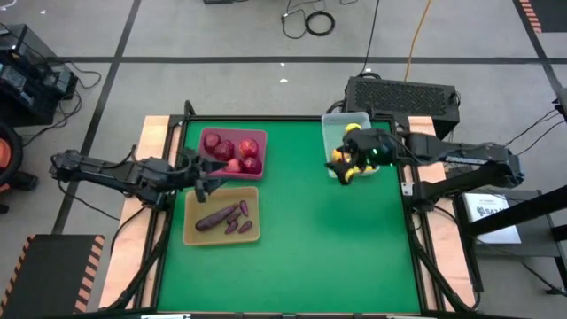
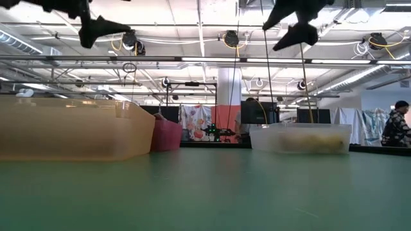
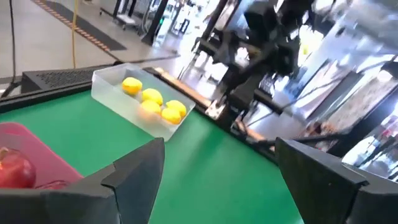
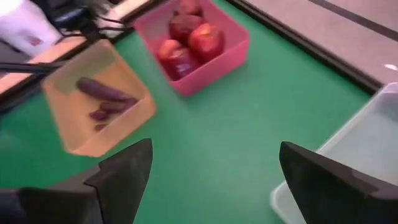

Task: Sort produce into baskets
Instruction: Return to Home Position

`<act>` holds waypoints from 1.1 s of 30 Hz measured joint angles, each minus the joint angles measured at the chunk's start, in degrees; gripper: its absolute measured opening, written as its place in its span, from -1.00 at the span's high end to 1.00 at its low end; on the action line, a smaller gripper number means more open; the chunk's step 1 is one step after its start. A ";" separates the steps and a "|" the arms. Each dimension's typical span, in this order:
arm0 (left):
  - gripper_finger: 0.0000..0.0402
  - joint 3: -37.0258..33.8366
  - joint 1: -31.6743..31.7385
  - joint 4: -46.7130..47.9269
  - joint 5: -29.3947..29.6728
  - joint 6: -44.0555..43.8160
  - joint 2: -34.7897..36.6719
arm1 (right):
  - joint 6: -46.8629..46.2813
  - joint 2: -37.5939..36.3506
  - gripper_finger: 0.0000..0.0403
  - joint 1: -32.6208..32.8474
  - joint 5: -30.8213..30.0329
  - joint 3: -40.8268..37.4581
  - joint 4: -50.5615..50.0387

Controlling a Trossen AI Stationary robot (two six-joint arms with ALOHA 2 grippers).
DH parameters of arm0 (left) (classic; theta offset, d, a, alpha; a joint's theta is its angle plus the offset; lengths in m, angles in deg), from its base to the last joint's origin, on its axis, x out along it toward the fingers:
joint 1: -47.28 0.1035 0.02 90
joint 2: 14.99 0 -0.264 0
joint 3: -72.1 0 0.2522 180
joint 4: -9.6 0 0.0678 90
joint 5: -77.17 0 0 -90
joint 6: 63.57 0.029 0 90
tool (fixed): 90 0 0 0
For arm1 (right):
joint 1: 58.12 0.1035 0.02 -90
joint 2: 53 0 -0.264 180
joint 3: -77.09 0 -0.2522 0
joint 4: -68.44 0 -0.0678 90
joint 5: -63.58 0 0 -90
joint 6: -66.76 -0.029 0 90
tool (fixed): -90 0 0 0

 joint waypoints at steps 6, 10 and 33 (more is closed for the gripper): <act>-0.54 -5.88 0.22 -0.53 0.06 -2.05 7.13 | -4.90 -3.34 -0.69 7.77 -2.19 -5.78 1.78; -0.54 -9.15 0.22 -0.58 0.95 -2.51 12.44 | -7.78 -6.39 -0.69 12.85 -2.64 -11.61 8.98; -0.54 -14.92 0.22 6.59 3.60 -2.46 28.92 | -11.59 -23.84 0.53 22.40 -12.80 -29.11 18.35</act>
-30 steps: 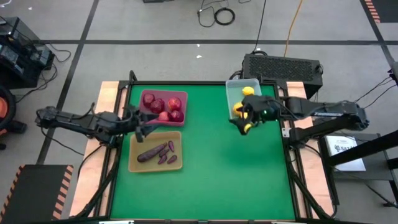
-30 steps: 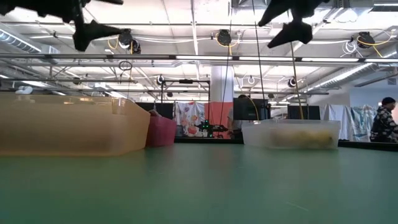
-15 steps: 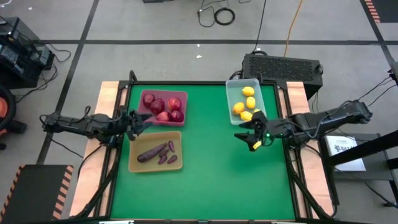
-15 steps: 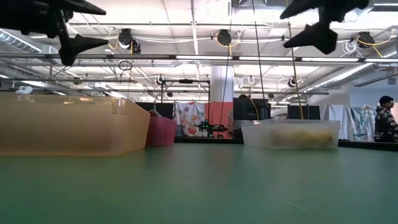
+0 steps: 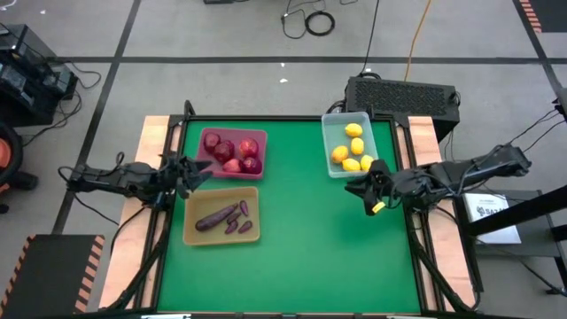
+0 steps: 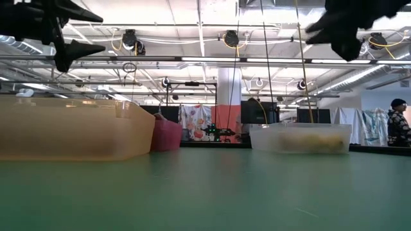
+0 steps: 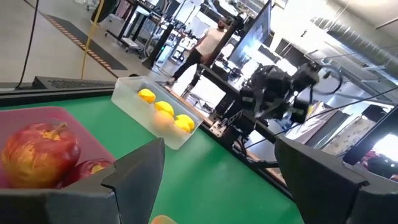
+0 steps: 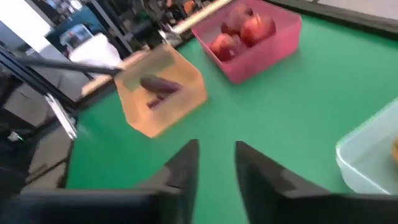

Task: Sort produce into baskets
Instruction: Return to Home Position

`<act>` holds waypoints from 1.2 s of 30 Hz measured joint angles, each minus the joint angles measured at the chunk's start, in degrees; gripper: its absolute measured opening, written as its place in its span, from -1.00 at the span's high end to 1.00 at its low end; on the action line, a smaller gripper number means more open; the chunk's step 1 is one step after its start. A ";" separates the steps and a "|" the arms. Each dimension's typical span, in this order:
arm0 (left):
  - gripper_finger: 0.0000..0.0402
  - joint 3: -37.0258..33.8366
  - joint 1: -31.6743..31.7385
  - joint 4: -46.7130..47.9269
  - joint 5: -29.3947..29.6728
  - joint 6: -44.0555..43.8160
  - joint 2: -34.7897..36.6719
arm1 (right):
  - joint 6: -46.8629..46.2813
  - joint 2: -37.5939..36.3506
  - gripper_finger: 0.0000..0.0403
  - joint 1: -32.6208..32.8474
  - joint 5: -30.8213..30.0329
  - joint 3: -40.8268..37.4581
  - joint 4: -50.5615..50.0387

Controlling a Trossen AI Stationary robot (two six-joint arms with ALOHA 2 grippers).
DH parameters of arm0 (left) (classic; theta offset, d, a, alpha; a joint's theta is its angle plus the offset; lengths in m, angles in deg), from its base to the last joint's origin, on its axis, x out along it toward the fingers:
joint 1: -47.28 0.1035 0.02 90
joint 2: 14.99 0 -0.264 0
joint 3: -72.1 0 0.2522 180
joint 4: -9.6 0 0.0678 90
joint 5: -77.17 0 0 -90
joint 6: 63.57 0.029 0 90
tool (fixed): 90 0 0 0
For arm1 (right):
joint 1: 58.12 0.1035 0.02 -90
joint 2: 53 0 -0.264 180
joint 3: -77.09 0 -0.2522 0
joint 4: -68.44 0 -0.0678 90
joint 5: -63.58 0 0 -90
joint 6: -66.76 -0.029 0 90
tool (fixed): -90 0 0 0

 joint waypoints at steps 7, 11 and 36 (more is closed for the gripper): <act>-0.54 0.00 0.00 1.11 0.02 -1.29 0.74 | -0.09 -2.89 0.95 -0.07 2.14 -9.31 8.53; -0.54 0.00 0.00 1.10 -0.39 -1.50 0.73 | 1.61 -5.81 0.98 -0.04 3.45 -12.61 12.47; -0.54 -11.90 0.00 -14.72 -3.47 -6.03 0.71 | 7.77 -37.56 1.00 -0.15 14.03 -33.35 26.90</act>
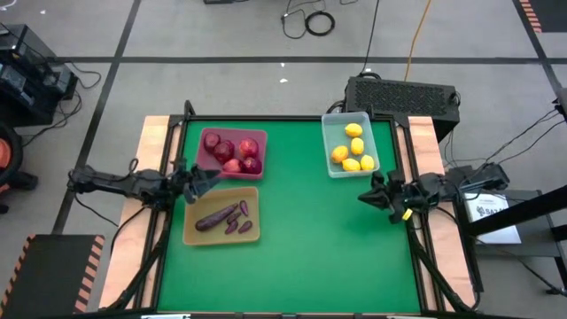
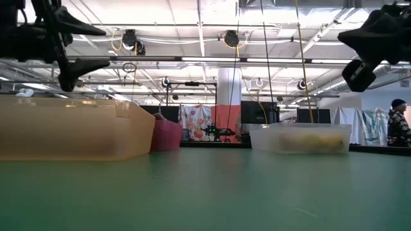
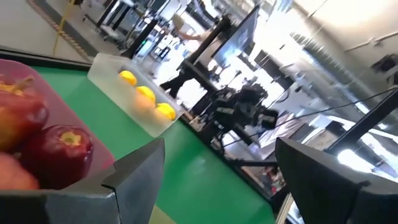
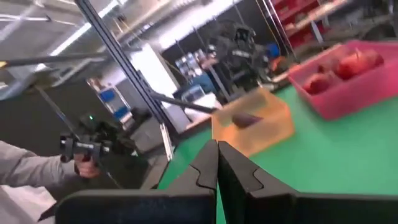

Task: Sort produce into baskets
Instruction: Return to Home Position

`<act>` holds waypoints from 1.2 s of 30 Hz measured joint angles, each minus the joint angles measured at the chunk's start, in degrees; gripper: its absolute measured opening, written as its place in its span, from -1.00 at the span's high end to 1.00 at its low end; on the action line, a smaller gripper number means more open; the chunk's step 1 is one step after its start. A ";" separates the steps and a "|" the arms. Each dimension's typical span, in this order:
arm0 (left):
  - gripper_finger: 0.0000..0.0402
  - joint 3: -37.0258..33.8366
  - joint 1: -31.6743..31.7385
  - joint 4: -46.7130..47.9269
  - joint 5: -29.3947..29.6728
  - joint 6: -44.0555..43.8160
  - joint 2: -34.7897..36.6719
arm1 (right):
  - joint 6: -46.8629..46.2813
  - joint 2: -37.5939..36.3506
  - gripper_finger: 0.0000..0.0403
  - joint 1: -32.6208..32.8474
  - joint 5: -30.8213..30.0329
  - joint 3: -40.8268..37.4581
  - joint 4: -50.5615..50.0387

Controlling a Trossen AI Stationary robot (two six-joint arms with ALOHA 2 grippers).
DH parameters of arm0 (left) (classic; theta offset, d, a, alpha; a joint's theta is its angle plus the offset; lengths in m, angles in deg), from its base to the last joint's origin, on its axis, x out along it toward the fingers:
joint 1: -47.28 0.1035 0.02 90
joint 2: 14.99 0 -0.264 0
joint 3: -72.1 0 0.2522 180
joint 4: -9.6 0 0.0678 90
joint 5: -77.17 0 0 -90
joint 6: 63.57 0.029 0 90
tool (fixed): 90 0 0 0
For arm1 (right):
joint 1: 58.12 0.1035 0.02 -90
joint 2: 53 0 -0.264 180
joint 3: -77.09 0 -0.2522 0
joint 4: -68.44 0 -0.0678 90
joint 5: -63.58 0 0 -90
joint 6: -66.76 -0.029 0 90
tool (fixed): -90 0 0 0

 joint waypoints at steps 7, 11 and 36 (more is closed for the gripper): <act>-0.54 -1.12 0.00 -2.32 -2.34 0.44 -0.11 | 3.72 0.92 1.00 0.00 -0.09 -0.63 -4.12; -0.47 -1.12 0.00 1.24 -7.03 0.53 -0.16 | 10.79 1.66 1.00 0.00 -0.21 -0.58 -4.29; 0.72 -1.17 0.00 4.35 -6.35 7.69 -0.57 | 18.84 1.67 1.00 0.00 -0.31 -0.57 -4.39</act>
